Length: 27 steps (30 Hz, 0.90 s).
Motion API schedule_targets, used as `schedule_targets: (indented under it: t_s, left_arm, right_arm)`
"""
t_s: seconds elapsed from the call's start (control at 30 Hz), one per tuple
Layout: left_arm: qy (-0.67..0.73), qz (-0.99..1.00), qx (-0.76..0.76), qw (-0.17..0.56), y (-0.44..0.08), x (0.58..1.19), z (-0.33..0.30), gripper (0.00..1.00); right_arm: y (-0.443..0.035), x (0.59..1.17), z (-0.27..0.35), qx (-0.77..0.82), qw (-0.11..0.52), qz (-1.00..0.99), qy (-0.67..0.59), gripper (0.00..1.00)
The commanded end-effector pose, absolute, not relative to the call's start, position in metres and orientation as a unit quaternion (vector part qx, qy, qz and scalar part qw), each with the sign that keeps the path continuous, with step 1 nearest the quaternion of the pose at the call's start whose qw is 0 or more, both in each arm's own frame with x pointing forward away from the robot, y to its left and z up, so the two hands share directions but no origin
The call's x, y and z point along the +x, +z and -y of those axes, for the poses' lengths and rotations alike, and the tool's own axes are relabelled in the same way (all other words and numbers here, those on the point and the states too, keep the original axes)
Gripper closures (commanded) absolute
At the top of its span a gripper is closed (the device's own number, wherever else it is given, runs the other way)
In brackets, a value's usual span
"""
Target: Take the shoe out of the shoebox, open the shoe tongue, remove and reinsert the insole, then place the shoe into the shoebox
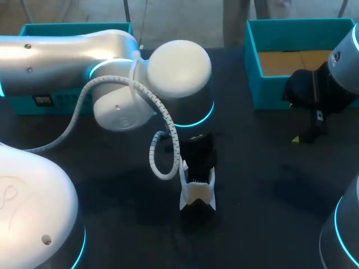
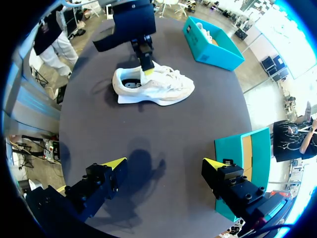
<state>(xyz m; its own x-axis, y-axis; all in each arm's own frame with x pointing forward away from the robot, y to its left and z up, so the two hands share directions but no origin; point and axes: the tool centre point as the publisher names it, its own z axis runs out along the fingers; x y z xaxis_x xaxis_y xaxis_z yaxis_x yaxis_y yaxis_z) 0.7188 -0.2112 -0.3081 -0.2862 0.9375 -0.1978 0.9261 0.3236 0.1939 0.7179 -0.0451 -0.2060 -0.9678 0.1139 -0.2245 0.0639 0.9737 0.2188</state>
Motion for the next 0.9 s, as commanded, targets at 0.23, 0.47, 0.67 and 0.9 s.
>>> schedule_targets:
  t_s: [0.23, 0.47, 0.67, 0.9]
  left_arm:
    - [-0.042, -0.869, 0.468, 0.153, -0.28, 0.694, 0.176, 0.0]
    - [-0.042, -0.869, 0.468, 0.153, -0.28, 0.694, 0.176, 0.0]
    - [-0.042, -0.869, 0.468, 0.153, -0.28, 0.694, 0.176, 0.0]
    - [-0.043, -0.879, 0.451, 0.151, -0.28, 0.693, 0.176, 0.0]
  right_arm:
    - [-0.207, 0.718, 0.045, 0.046, 0.119, -0.986, 0.105, 0.0]
    - [-0.207, 0.718, 0.045, 0.046, 0.119, -0.986, 0.105, 0.0]
    - [-0.207, 0.718, 0.045, 0.046, 0.119, -0.986, 0.105, 0.0]
    - [-0.207, 0.718, 0.045, 0.046, 0.119, -0.986, 0.105, 0.0]
